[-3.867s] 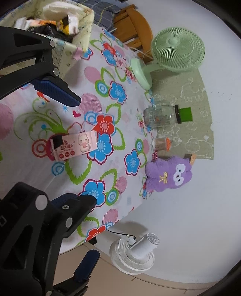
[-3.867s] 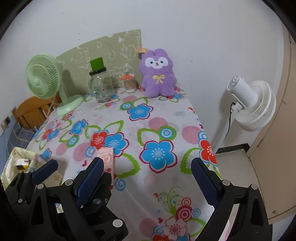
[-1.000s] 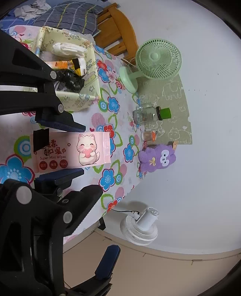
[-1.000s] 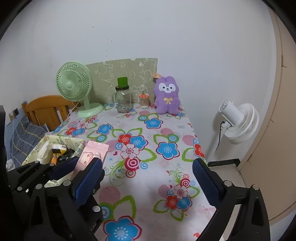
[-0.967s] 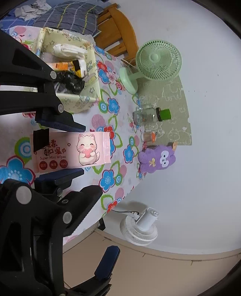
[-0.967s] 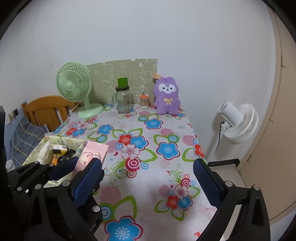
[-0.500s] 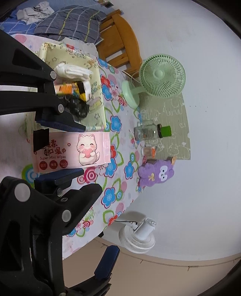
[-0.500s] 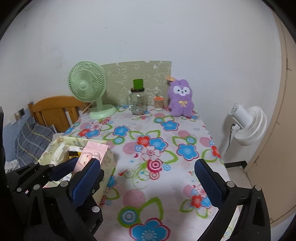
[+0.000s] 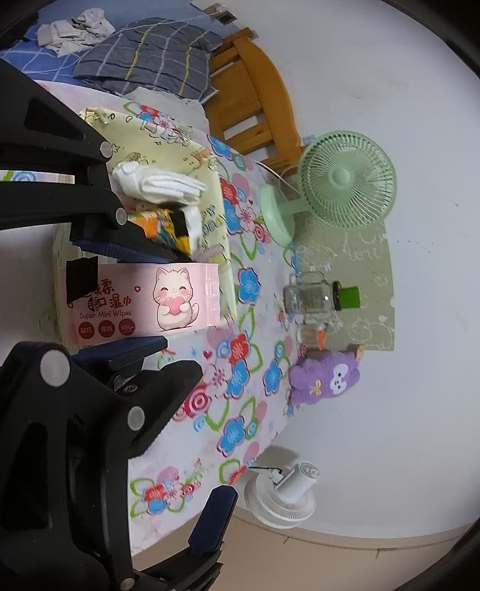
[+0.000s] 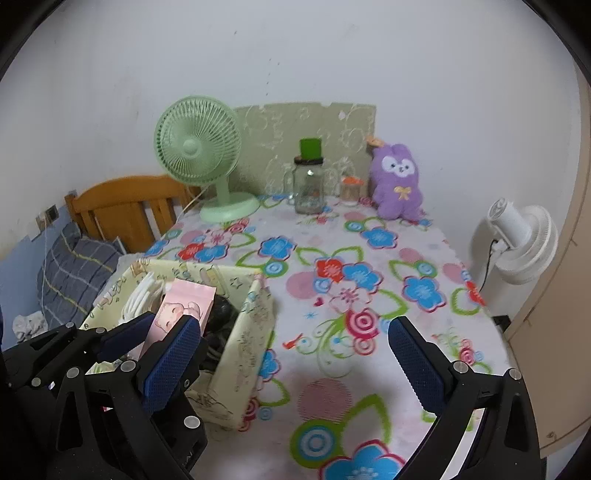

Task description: Organize soft objects

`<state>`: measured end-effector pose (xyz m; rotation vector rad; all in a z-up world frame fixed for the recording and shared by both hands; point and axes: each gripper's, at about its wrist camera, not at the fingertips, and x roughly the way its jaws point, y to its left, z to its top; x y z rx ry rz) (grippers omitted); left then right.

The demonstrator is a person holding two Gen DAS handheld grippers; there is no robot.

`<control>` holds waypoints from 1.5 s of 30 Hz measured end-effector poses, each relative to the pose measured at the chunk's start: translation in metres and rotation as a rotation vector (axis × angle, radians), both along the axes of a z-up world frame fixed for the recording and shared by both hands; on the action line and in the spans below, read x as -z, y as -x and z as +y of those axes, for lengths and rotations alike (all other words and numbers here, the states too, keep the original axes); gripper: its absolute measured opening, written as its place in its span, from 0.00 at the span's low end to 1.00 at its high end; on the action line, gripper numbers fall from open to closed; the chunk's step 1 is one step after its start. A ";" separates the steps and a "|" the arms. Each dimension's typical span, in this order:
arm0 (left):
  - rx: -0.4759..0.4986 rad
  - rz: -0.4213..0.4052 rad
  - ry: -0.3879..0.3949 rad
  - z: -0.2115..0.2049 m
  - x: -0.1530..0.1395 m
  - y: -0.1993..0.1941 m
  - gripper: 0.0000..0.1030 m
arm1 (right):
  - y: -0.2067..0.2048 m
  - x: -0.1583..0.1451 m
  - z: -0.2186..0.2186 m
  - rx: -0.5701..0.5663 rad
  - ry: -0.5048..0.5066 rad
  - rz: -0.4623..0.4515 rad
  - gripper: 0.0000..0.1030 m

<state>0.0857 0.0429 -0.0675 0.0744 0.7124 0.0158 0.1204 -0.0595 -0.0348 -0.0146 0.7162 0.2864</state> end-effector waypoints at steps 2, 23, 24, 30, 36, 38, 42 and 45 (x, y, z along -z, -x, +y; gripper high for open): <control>-0.009 0.009 0.005 0.007 0.005 -0.002 0.38 | -0.003 0.006 0.008 -0.007 -0.003 0.011 1.00; -0.022 0.025 0.046 0.027 0.022 -0.008 0.68 | -0.014 0.030 0.037 -0.025 -0.003 0.039 1.00; -0.016 0.021 0.045 0.025 0.021 -0.008 0.70 | -0.013 0.030 0.035 -0.022 -0.005 0.038 1.00; -0.010 -0.008 0.038 0.009 0.014 -0.003 0.78 | -0.008 0.024 0.017 0.001 -0.026 0.023 1.00; 0.006 -0.048 0.033 -0.008 0.003 0.005 0.85 | 0.001 0.013 -0.002 0.024 -0.035 -0.008 1.00; 0.006 -0.058 0.032 -0.013 0.000 0.007 0.86 | 0.004 0.010 -0.008 0.029 -0.037 -0.018 1.00; 0.010 -0.076 0.031 -0.022 -0.006 0.012 0.88 | 0.010 0.001 -0.019 0.043 -0.033 -0.042 1.00; 0.014 -0.090 0.028 -0.028 -0.012 0.016 0.89 | 0.015 -0.004 -0.026 0.053 -0.031 -0.058 1.00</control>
